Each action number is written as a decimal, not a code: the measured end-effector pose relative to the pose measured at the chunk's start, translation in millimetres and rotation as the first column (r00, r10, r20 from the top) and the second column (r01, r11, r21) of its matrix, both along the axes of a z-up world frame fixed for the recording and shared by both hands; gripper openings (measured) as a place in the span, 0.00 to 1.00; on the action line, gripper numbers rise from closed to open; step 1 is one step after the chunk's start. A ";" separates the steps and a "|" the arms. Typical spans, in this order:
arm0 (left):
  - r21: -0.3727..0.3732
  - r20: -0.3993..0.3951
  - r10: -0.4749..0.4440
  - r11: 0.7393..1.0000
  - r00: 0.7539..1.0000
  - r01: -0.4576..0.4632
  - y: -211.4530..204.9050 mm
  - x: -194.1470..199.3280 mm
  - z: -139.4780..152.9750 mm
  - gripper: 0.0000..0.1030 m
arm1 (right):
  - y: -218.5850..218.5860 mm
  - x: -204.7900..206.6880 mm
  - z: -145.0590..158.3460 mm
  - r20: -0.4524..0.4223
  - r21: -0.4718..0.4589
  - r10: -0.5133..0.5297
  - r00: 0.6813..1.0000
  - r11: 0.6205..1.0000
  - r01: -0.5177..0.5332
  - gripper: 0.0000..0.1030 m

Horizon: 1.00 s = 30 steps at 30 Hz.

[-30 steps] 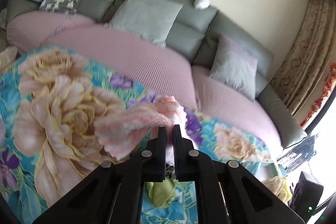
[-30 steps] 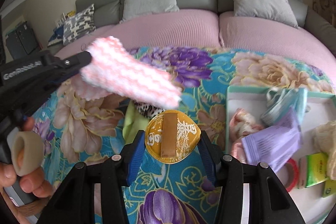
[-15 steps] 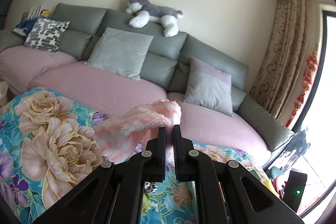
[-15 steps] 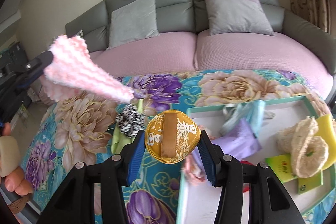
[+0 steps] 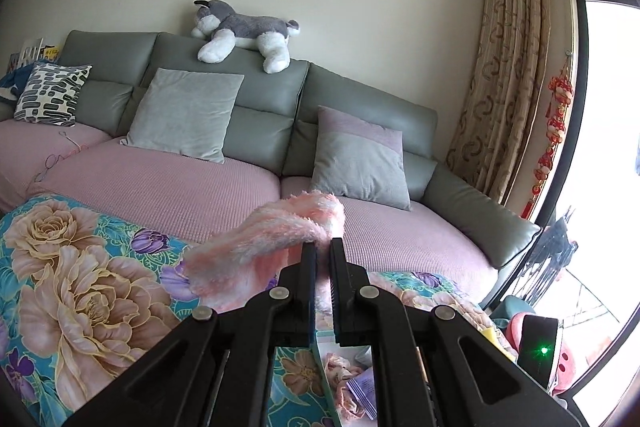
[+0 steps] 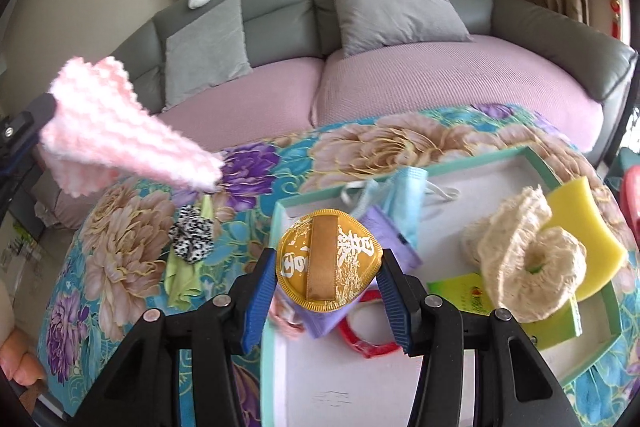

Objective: Organize soft objects
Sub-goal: 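Carry the pink cloth and gold packet over the tray and open both tools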

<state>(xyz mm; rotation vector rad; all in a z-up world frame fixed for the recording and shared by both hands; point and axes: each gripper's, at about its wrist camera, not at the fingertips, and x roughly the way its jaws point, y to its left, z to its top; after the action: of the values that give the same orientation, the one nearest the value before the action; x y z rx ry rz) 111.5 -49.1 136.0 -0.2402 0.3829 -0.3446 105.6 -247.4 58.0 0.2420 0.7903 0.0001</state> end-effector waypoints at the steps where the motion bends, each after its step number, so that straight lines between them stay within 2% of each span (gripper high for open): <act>1: 0.004 0.000 -0.002 1.000 1.000 0.002 -1.5 0.0 0.0 0.06 | -3.1 -0.2 -1.2 -0.005 0.003 -0.008 1.000 1.000 0.008 0.51; 9: 0.029 -0.007 -0.044 0.999 0.999 0.044 -21.5 0.8 -2.6 0.06 | -22.5 -2.6 -7.8 -0.027 0.010 -0.053 0.998 0.999 0.053 0.51; 15: 0.047 -0.035 -0.107 0.993 0.994 0.109 -45.5 5.4 -10.7 0.06 | -43.8 -6.4 -15.7 -0.053 0.013 -0.097 0.994 0.995 0.098 0.51; 30: 0.061 -0.126 -0.262 0.961 0.957 0.271 -100.4 7.5 -34.7 0.06 | -84.7 -24.0 -11.2 -0.051 -0.003 -0.215 0.975 0.977 0.215 0.51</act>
<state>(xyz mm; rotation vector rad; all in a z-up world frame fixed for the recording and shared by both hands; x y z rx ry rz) 118.9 -149.5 101.3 -0.1323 0.5454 -0.5819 81.6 -332.1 46.8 0.3307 0.8116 -0.2101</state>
